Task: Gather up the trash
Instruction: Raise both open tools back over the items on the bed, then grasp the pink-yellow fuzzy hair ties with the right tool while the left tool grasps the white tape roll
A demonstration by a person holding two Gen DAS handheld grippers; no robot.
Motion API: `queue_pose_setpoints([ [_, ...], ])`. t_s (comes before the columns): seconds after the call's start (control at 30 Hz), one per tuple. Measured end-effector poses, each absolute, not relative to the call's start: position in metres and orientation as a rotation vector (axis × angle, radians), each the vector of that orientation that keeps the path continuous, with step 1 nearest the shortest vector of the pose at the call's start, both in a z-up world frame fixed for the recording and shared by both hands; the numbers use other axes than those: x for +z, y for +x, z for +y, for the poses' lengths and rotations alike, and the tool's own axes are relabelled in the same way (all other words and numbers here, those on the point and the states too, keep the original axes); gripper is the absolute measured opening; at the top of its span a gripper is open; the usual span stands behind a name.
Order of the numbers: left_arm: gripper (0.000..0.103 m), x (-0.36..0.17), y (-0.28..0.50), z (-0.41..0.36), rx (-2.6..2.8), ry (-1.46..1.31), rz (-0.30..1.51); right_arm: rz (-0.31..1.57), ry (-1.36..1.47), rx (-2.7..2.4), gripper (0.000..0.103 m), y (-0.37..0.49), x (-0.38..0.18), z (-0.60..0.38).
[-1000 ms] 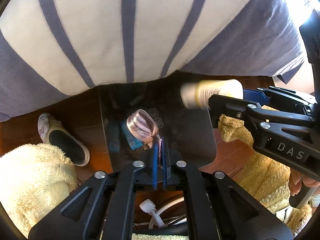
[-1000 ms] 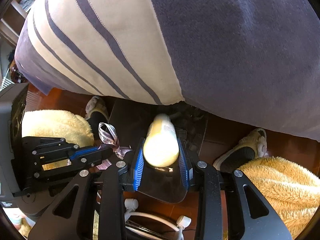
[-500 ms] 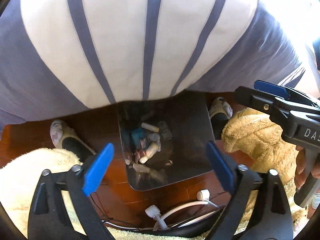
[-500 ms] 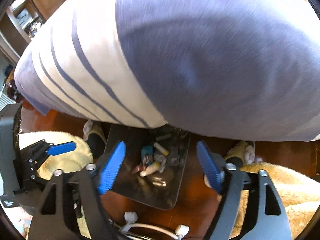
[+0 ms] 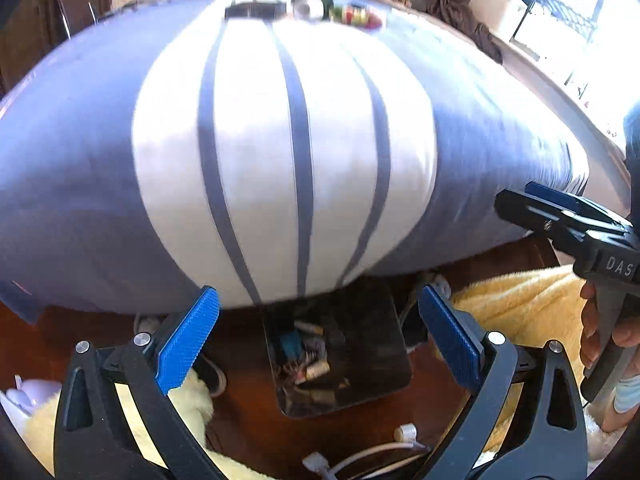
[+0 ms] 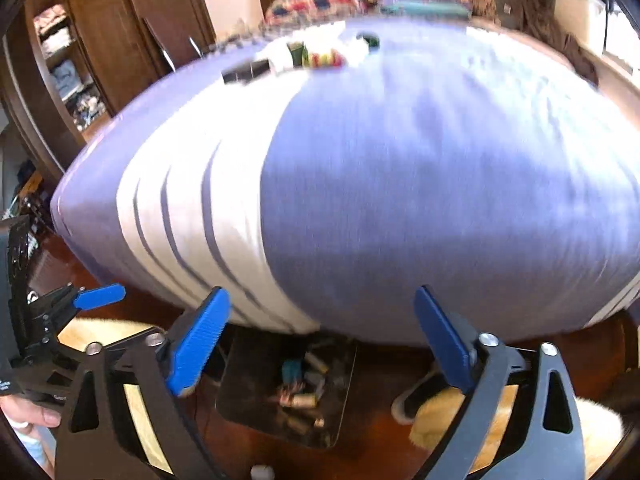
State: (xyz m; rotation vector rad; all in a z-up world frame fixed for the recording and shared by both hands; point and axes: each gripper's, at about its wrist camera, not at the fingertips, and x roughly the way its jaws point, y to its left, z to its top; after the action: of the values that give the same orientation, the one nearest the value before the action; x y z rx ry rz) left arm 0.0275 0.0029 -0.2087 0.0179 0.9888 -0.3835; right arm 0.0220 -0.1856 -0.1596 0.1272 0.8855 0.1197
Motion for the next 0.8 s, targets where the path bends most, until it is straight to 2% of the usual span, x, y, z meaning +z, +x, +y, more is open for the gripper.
queue_pose_setpoints([
  [0.4,0.095,-0.132,0.077,0.014,-0.334,0.056,0.804,0.723,0.058,0.126,0.096,0.07,-0.095,-0.187],
  [0.8,0.095,-0.133,0.17,0.009,-0.323,0.053,0.808,0.756,0.048,0.051,0.096,0.166,-0.103,-0.205],
])
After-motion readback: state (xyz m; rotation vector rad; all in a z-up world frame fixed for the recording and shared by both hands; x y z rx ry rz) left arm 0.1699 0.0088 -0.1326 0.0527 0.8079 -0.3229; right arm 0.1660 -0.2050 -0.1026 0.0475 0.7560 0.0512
